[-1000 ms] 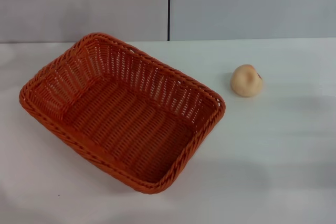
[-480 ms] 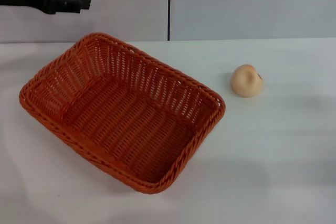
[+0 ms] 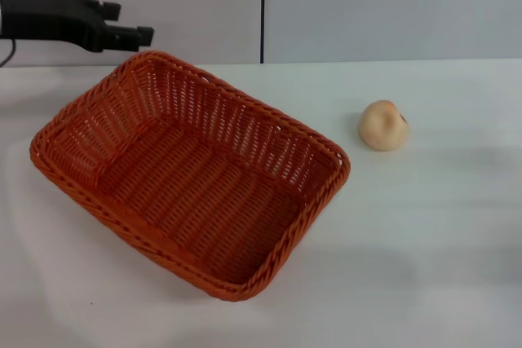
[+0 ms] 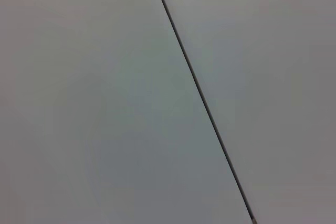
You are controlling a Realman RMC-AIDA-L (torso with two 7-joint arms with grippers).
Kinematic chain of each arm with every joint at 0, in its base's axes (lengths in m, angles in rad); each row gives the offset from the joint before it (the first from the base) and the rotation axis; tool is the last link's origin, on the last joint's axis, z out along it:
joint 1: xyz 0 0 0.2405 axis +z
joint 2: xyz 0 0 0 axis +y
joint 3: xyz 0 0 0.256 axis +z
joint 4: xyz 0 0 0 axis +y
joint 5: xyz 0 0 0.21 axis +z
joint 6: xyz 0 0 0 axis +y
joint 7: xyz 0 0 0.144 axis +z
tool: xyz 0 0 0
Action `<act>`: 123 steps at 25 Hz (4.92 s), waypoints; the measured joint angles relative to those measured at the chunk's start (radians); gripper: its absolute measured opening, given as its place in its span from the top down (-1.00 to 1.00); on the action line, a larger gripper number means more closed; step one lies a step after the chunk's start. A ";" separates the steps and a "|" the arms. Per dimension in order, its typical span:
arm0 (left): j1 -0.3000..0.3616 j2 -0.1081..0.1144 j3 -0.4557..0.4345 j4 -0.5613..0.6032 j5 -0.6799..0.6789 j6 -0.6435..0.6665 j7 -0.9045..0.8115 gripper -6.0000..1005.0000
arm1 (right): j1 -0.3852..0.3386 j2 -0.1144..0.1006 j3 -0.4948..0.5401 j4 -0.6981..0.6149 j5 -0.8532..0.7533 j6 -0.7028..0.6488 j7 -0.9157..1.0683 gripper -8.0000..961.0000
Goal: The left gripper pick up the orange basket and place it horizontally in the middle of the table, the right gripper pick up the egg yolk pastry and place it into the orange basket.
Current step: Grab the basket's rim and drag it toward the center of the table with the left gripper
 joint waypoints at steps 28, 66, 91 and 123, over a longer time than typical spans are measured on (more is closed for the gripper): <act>-0.009 -0.024 0.071 -0.079 0.063 -0.156 0.021 -0.50 | 0.000 0.002 0.000 0.000 0.000 0.022 0.000 -0.13; 0.023 -0.002 0.052 -0.066 0.151 -0.078 -0.046 0.52 | 0.020 0.001 0.002 -0.005 0.000 0.079 0.000 -0.11; 0.029 -0.015 -0.089 0.080 0.142 0.177 -0.474 0.63 | 0.020 0.000 0.002 -0.018 0.000 0.094 0.000 -0.10; 0.181 -0.056 -0.127 0.098 0.113 0.382 -0.543 0.57 | 0.046 -0.002 0.001 -0.036 -0.002 0.134 0.000 -0.09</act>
